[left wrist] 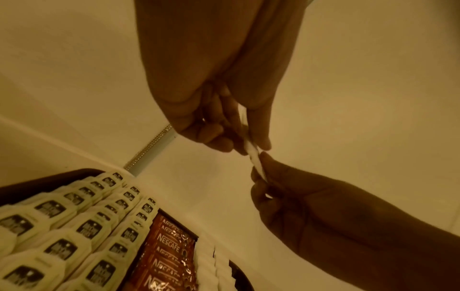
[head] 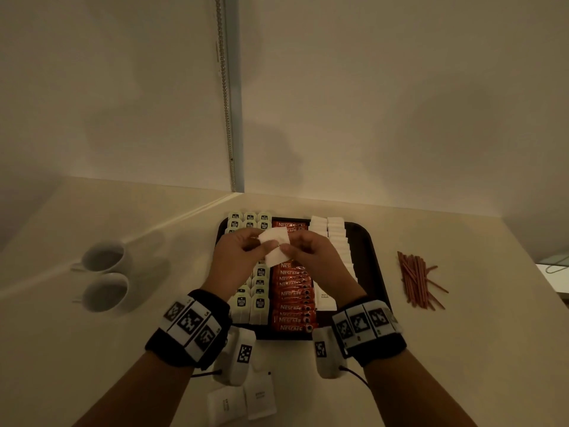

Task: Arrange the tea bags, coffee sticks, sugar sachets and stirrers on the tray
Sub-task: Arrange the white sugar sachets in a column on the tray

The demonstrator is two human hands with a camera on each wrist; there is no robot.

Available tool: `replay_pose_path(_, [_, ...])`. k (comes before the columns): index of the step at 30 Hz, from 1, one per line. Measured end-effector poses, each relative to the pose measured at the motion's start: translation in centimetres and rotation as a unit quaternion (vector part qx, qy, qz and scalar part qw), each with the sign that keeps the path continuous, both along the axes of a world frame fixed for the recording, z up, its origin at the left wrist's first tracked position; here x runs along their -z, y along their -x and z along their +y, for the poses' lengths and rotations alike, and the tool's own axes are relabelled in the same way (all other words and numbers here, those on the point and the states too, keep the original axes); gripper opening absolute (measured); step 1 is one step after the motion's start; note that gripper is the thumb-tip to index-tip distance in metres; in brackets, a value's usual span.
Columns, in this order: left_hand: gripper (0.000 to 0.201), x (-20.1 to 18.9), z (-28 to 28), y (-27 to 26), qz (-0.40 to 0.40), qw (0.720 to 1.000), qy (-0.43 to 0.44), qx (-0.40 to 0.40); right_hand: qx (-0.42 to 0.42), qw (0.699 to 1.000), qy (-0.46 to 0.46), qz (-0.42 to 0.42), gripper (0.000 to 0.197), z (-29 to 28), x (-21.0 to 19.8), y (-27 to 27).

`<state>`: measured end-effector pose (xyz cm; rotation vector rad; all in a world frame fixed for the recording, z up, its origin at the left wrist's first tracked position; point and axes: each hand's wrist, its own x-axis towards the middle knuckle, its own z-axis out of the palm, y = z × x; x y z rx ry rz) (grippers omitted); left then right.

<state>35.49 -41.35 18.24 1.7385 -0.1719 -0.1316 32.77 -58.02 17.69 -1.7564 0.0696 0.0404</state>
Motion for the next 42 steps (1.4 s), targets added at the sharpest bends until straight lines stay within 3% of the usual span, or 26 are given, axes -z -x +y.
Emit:
replay_pose_path(5, [0.013,-0.9,0.3,0.0,-0.027,0.998,0.030,-0.044,-0.002,0.992,-0.115,0.048,0.023,1.1,0.0,0.8])
replay_pose_path(10, [0.004,-0.9,-0.2,-0.4,-0.044,0.998,0.010,-0.046,0.001,0.993,-0.105,0.048,0.011,1.4,-0.5,1.3])
replay_pose_path(13, [0.013,-0.8,-0.2,-0.4,-0.026,1.000,0.015,-0.006,0.014,0.993,-0.110,0.032,0.014,1.0,-0.7,1.4])
replay_pose_path(17, [0.020,-0.5,-0.2,0.5,-0.016,0.999,0.020,0.037,0.030,0.992,-0.120,0.020,0.002,0.4,-1.0,1.3])
replay_pose_path(21, [0.020,-0.4,-0.6,0.9,0.000,0.999,0.033,0.017,0.028,0.995,-0.095,0.027,0.016,-0.1,-0.9,1.4])
replay_pose_path(25, [0.023,-0.1,0.2,1.5,0.034,0.999,-0.017,0.022,0.071,0.994,-0.071,0.036,0.007,-2.3,-0.3,2.1])
replay_pose_path(31, [0.012,1.3,7.5,3.8,0.094,0.992,-0.071,0.043,0.165,0.967,0.104,0.162,0.014,-8.1,5.4,4.9])
replay_pose_path(36, [0.017,4.7,13.5,6.5,0.154,0.983,-0.092,-0.024,0.171,0.937,0.164,0.259,0.014,-9.4,10.5,6.9])
replay_pose_path(42, [0.017,7.4,17.7,9.3,0.227,0.965,-0.082,-0.098,0.172,0.928,0.183,0.276,0.019,-8.2,11.9,6.6])
